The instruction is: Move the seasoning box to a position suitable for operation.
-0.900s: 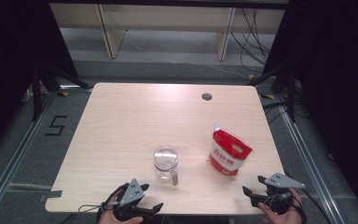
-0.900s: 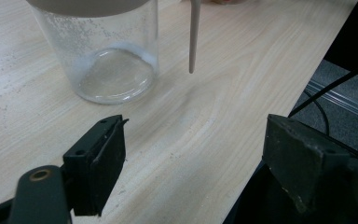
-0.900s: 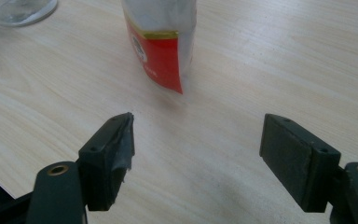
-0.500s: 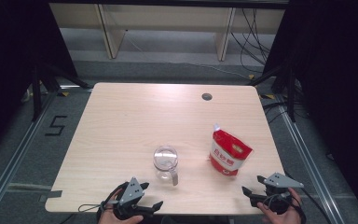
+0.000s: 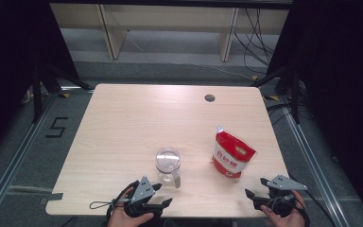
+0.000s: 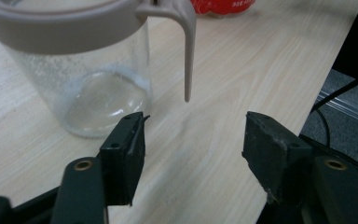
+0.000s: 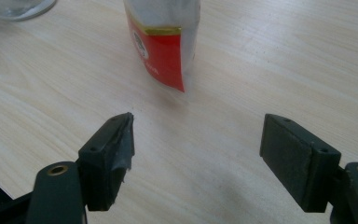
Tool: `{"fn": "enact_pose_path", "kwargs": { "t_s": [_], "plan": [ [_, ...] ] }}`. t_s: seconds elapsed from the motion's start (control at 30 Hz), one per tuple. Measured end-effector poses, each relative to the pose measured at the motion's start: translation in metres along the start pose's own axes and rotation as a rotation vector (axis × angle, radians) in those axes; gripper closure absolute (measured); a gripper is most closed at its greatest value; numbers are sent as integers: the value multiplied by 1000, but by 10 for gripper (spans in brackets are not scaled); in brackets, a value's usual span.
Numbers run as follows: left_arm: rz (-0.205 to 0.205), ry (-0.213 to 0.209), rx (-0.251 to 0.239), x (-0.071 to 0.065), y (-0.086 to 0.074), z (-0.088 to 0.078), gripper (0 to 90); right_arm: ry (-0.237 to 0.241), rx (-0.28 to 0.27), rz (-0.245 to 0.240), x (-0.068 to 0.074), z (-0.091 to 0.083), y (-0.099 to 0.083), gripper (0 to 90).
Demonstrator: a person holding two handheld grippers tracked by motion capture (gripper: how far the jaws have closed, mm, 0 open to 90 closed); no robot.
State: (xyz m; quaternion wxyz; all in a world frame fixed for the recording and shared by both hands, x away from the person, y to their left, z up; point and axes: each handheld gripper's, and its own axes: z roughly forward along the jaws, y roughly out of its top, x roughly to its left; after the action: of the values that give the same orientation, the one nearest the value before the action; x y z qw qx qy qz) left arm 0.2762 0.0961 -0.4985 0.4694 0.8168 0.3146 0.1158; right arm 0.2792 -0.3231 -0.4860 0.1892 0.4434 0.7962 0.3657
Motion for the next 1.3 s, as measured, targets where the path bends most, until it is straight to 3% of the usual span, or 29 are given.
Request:
{"fn": "enact_pose_path", "kwargs": {
  "t_s": [0.07,0.1,0.13,0.27,0.3,0.4,0.43,0.47,0.5,0.57,0.73,0.8,1.1,1.13,1.23,1.3],
  "plan": [
    [-5,-1,-19,0,3,4,473,8,-3,7,0,0,0,272],
    [25,10,-5,1,4,5,473,7,-3,5,0,0,0,272],
    [16,1,-24,0,6,8,498,2,-5,6,0,0,0,272],
    [37,-8,-25,-2,14,15,570,-5,-10,3,0,0,0,272],
    [60,3,-14,-2,15,16,587,5,12,56,4,-1,0,272],
    [81,18,-21,-2,20,20,625,7,9,40,4,0,0,272],
    [77,5,-26,-2,21,21,636,-3,-10,-2,1,1,0,271],
    [81,7,-24,-2,22,22,636,-3,-10,-2,1,1,0,271],
    [74,-2,-29,-1,23,24,669,6,9,34,3,0,-1,271],
    [88,-5,-21,1,25,26,693,8,0,10,0,1,0,272],
    [91,-12,-19,3,27,31,834,12,-4,13,0,2,-1,271],
    [68,-25,-17,5,27,31,840,13,-4,20,1,2,-1,271],
    [54,-76,3,16,25,21,848,12,-3,13,0,2,-1,271],
    [78,-67,30,20,25,17,845,12,-4,11,0,2,-1,271],
    [58,-98,35,25,22,9,835,13,-2,14,0,2,-1,271],
    [63,-90,43,26,21,5,829,11,5,10,0,2,-1,271]
  ]
}}
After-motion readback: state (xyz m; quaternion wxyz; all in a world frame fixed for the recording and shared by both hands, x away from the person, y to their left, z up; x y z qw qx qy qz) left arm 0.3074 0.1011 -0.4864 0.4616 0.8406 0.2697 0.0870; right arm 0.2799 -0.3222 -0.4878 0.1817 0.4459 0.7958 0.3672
